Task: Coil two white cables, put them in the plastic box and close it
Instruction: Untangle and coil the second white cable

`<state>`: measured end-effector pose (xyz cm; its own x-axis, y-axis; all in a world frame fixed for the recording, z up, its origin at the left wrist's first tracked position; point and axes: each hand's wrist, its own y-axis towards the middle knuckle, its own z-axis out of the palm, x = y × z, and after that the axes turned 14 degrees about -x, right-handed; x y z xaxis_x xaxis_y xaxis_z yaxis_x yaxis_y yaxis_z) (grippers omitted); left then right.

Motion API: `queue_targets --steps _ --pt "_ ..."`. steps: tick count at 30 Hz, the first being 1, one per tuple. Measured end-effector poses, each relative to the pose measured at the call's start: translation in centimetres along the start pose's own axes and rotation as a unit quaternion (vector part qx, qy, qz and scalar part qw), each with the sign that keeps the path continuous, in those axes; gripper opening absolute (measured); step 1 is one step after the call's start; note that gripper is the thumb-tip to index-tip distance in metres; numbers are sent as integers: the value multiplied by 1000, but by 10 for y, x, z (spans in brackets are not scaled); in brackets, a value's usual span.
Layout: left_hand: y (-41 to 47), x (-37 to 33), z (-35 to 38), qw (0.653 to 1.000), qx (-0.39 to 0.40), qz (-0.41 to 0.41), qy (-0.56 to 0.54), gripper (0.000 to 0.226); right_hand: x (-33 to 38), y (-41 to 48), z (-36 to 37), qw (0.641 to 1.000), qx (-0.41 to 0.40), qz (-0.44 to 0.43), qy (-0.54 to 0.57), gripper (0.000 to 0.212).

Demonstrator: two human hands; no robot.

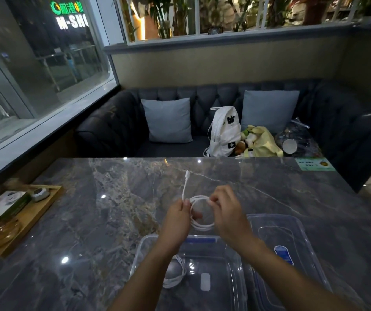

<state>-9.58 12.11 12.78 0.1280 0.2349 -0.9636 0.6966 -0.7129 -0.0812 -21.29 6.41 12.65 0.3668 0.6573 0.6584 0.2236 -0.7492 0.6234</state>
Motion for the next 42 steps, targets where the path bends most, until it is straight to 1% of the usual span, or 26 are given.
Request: queue_targets --steps 2,3,5,8,10,12,13,15,16,21,25,27,28,30,32,34,36,38,40,42 --pt "-3 -4 0 1000 3 -12 -27 34 2 1 2 992 -39 103 55 10" --pt "-3 -6 0 1000 -2 -8 -30 33 3 1 2 989 -42 127 70 10" --pt "-2 -6 -3 999 -12 6 -31 31 4 3 0 990 -13 118 73 7" --pt "-2 -5 -6 999 1 4 -33 30 4 7 -6 992 40 95 67 7" --pt "-5 -4 -6 999 10 2 -42 31 3 10 -8 992 43 101 62 9" --pt "-7 -4 -3 998 10 -9 -65 32 3 10 -7 985 21 152 78 11" --pt "-7 -4 -2 997 8 -16 -75 31 3 9 -7 975 7 198 103 13" --pt "-7 -5 1 994 11 -29 -100 31 6 4 -5 943 -20 288 166 14" --pt "-8 -5 1 993 16 -32 -110 31 7 1 -4 929 -34 318 188 13" --pt "-9 3 -3 989 54 -52 -127 32 7 -3 -2 876 -92 385 277 13" --pt "-15 5 -1 993 33 -1 -113 31 8 -1 -2 812 -120 469 326 13" --pt "-19 3 -1 994 18 39 -100 31 8 1 -2 784 -127 500 345 13" --pt "-20 3 -1 994 6 72 -77 32 8 2 -3 773 -120 516 348 13" --pt "-22 4 -3 988 -8 151 -7 29 7 4 -3 759 -72 549 343 12" --pt "-22 8 -6 968 -14 234 86 24 4 7 -5 751 -5 572 330 12" --pt "-20 12 -8 948 -10 284 145 26 2 10 -8 754 63 577 308 13" --pt "-19 16 -10 945 9 286 155 32 0 11 -12 752 121 576 296 12" --pt "-19 19 -14 950 37 270 153 35 -3 10 -15 747 151 578 292 14" --pt "-20 21 -18 954 62 257 142 27 -3 10 -17 742 171 576 296 13" --pt "-20 21 -19 965 67 226 115 23 -4 9 -19 736 185 571 313 11"
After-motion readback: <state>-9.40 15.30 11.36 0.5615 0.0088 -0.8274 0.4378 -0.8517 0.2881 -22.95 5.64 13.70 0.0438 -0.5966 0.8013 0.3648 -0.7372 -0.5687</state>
